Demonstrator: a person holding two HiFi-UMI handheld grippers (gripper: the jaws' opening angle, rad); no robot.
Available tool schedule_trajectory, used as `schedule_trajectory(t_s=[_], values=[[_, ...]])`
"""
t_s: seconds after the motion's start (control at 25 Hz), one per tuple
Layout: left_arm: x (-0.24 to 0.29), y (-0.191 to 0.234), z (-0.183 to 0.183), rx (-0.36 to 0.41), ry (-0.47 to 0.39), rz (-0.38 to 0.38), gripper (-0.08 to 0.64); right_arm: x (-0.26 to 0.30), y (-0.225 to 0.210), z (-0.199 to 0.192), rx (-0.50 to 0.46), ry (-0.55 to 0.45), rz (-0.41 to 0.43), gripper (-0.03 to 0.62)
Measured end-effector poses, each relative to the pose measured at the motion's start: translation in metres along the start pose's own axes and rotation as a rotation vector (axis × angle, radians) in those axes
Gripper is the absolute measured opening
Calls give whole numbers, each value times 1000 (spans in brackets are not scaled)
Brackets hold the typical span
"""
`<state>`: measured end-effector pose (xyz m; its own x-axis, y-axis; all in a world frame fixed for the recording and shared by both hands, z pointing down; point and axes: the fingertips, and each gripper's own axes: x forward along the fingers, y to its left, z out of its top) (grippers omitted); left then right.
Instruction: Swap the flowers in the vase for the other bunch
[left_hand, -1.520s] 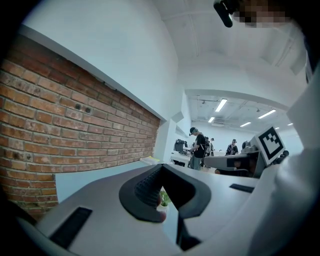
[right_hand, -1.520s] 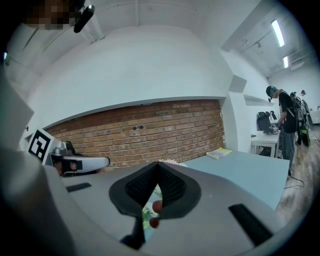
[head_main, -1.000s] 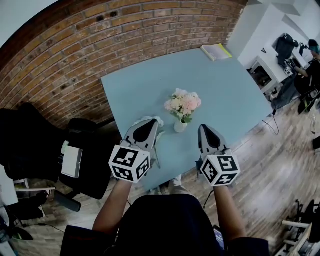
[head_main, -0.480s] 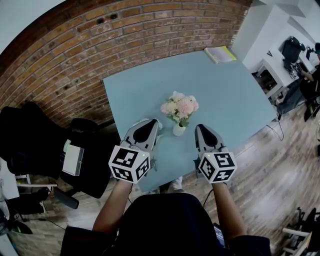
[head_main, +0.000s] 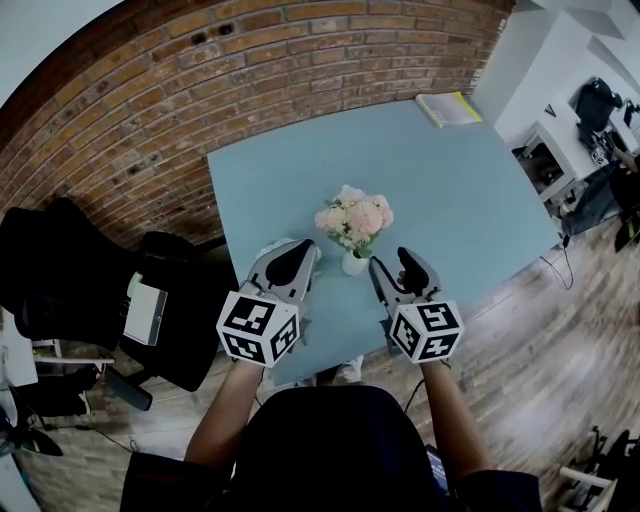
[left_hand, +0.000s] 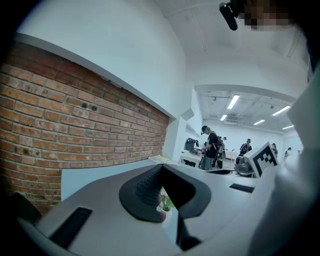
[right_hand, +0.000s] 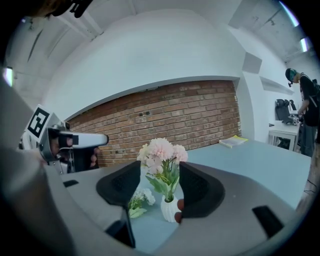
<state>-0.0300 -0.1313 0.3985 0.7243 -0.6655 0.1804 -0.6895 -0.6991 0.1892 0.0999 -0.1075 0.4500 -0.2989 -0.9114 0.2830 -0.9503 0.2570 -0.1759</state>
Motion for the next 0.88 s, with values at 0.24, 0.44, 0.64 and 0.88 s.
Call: schedule_trajectory(t_s=[0.24,0.44,0.64,0.88], values=[[6,8,4,0,-4,34,0,20,-3,-8,-22,9,35,344],[10,10,7,-7,-7,49,0,33,-7,-20,-58,22,35,431],[13,11,10,-5,-5,63,0,45,-16,-35,-39,54,42,448],[13,19,9,6,5,103,0,62,-14,-48,-59,94,89,448]])
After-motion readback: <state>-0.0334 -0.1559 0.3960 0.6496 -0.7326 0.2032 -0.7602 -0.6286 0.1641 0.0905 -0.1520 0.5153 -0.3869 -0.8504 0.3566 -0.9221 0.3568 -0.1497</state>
